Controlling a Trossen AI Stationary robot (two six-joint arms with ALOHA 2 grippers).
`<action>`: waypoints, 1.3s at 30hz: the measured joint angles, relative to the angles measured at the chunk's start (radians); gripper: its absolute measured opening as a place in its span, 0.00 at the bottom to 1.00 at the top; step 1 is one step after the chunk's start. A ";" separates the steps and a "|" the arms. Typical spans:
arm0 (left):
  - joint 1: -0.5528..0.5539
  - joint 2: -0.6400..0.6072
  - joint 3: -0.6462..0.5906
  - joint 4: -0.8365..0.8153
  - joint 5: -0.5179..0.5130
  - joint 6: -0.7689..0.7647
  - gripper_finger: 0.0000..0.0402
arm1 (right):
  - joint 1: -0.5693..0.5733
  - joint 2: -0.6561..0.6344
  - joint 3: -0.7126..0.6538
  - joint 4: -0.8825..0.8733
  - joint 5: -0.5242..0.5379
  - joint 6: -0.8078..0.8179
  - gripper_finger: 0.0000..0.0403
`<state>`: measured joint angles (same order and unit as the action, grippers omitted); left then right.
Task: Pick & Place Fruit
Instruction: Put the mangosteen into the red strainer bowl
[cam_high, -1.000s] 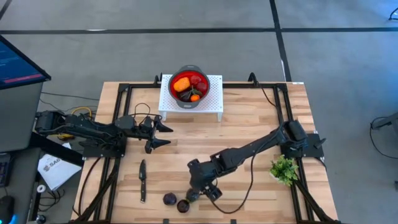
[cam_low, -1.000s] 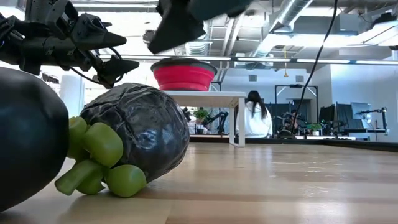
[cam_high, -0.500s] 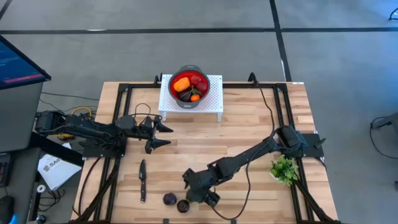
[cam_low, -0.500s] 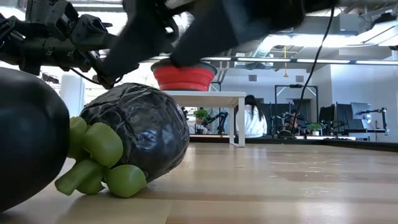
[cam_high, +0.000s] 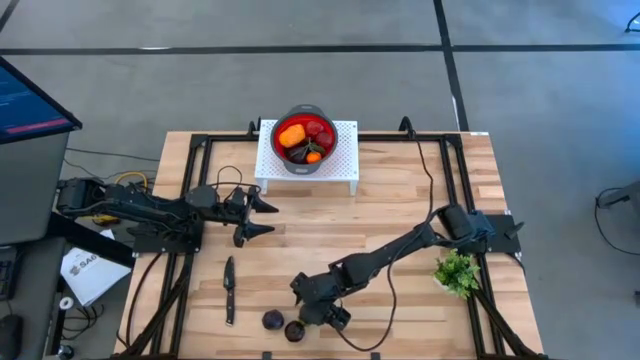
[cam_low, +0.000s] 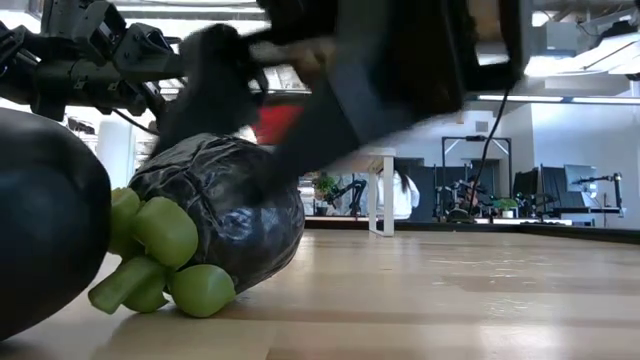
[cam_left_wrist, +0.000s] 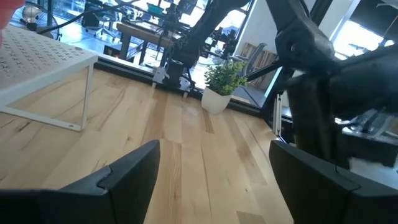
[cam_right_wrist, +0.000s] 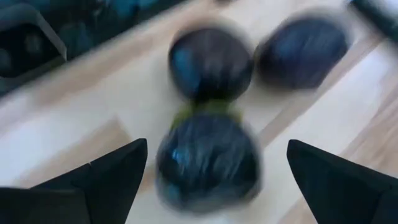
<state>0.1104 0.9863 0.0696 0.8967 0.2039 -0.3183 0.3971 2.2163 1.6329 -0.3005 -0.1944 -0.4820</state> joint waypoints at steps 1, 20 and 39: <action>0.000 0.000 0.000 0.000 -0.002 0.000 0.74 | 0.000 0.002 -0.003 -0.016 -0.001 0.000 0.94; 0.000 0.000 0.000 0.000 -0.002 0.000 0.74 | -0.027 0.007 -0.001 -0.038 -0.074 -0.025 0.75; 0.000 0.000 0.000 -0.002 -0.001 0.000 0.74 | -0.083 -0.001 -0.003 -0.099 0.002 0.278 0.64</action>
<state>0.1108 0.9863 0.0696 0.8949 0.2024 -0.3183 0.3142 2.2155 1.6299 -0.3998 -0.1927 -0.2036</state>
